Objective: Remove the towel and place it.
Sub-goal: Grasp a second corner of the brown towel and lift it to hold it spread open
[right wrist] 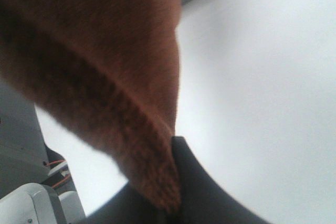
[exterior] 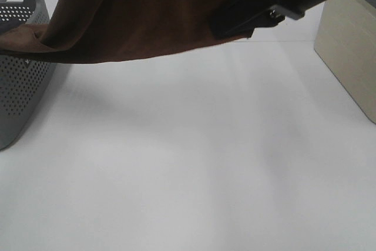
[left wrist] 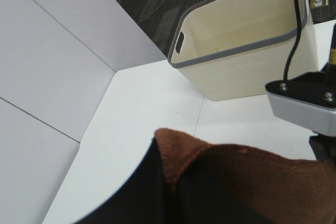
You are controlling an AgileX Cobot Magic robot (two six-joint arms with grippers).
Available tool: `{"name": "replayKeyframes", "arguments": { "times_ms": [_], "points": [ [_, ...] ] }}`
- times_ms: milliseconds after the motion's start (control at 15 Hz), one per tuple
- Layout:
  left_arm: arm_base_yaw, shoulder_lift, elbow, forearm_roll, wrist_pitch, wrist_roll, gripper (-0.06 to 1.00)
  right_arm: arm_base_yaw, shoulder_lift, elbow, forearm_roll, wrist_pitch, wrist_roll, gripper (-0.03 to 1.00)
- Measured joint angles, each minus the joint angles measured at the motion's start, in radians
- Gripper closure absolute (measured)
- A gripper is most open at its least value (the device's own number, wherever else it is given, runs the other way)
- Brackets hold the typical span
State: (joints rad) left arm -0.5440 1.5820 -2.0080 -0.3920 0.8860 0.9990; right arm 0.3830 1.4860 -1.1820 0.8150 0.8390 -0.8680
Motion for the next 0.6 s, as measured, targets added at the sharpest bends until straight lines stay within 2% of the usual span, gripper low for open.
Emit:
{"name": "replayKeyframes", "arguments": {
  "times_ms": [133, 200, 267, 400, 467, 600],
  "points": [
    [0.000, 0.021, 0.000, 0.018, -0.007, 0.000, 0.94, 0.000, 0.000, -0.149, -0.245, 0.060, 0.268, 0.96],
    [0.000, 0.033, 0.000, 0.034, -0.029, 0.000, 0.94, 0.000, 0.000, -0.221, -0.351, 0.094, 0.367, 0.96],
    [0.000, 0.039, 0.000, 0.047, -0.045, 0.000, 0.94, 0.000, 0.000, -0.252, -0.395, 0.104, 0.398, 0.96],
    [0.000, 0.051, 0.000, 0.080, -0.127, 0.000, 0.94, 0.000, 0.004, -0.402, -0.582, 0.141, 0.499, 0.96],
    [0.000, 0.066, 0.000, 0.112, -0.194, 0.000, 0.94, 0.000, 0.038, -0.538, -0.680, 0.171, 0.538, 0.96],
    [0.002, 0.088, 0.000, 0.129, -0.254, 0.000, 0.94, 0.000, 0.098, -0.672, -0.744, 0.186, 0.543, 0.96]
  ]
}}
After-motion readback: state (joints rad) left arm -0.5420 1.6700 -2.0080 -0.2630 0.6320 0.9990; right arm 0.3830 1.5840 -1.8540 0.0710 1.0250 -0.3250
